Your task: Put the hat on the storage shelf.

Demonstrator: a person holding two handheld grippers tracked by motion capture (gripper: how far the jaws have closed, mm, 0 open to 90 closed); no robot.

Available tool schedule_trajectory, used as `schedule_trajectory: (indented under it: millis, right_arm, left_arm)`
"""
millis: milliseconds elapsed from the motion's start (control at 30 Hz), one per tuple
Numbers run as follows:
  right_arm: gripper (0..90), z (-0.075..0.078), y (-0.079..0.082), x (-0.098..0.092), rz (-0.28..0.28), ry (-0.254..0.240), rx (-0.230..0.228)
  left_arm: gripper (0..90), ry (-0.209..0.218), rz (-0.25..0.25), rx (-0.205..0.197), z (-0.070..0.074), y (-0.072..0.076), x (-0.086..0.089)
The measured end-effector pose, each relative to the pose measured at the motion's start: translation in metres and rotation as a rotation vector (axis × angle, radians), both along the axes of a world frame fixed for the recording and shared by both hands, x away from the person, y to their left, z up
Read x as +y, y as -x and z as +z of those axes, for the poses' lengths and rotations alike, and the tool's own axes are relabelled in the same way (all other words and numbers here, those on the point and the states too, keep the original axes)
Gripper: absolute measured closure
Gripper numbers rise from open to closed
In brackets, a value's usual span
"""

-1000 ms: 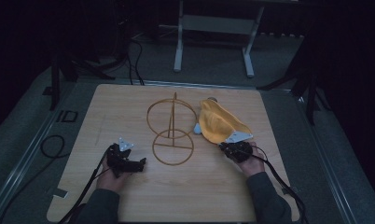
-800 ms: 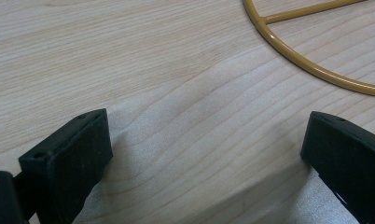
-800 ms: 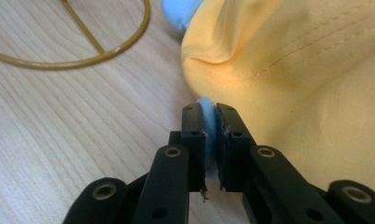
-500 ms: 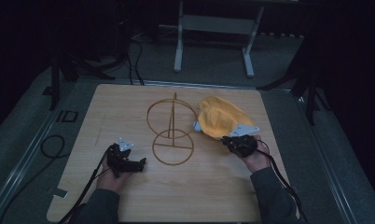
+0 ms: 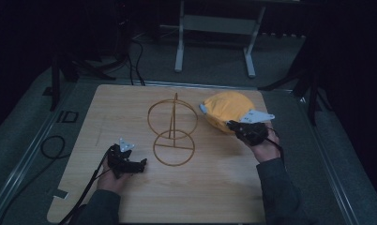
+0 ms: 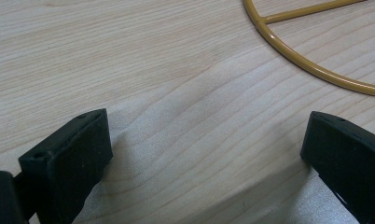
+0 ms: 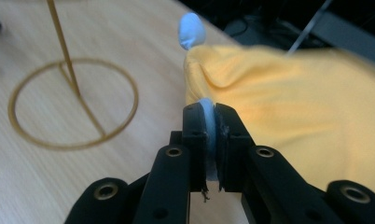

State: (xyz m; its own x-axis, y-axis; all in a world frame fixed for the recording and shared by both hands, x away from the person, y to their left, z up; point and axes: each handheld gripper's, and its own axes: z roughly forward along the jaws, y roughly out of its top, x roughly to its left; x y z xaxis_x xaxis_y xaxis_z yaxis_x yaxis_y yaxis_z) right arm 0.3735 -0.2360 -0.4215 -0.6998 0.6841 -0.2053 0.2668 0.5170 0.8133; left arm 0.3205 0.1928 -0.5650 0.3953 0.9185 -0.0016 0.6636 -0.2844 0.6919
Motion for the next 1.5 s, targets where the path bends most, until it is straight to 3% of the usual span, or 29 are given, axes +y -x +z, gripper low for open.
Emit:
schedule_trajectory:
  millis: [133, 300, 400, 500, 867, 1067, 1500]
  right_arm:
    - [83.7, 0.012, 0.002, -0.008, -0.011, -0.034, -0.016]
    - [83.4, 0.007, 0.003, -0.016, -0.007, -0.037, 0.008]
    - [79.9, -0.001, 0.007, -0.02, 0.026, 0.014, 0.062]
    - [76.7, -0.002, 0.011, -0.023, 0.04, 0.036, 0.078]
    - [67.2, 0.004, 0.006, -0.016, 0.072, 0.061, 0.097]
    - [63.7, 0.003, 0.001, -0.008, 0.104, 0.105, 0.133]
    - [56.9, 0.009, -0.01, 0.008, 0.128, 0.207, 0.153]
  left_arm:
    - [1.9, 0.001, 0.001, -0.001, 0.0, 0.0, 0.0]
    - [1.9, -0.001, 0.0, -0.001, 0.0, 0.0, 0.0]
    - [1.9, 0.0, 0.0, 0.001, 0.0, 0.0, 0.0]
    - [1.9, -0.001, 0.0, 0.001, 0.0, 0.0, 0.0]
    - [1.9, 0.001, 0.001, 0.0, 0.0, 0.0, 0.0]
    - [1.9, 0.0, 0.0, -0.002, 0.0, 0.0, 0.0]
    - [1.9, 0.0, 0.0, -0.001, 0.0, 0.0, 0.0]
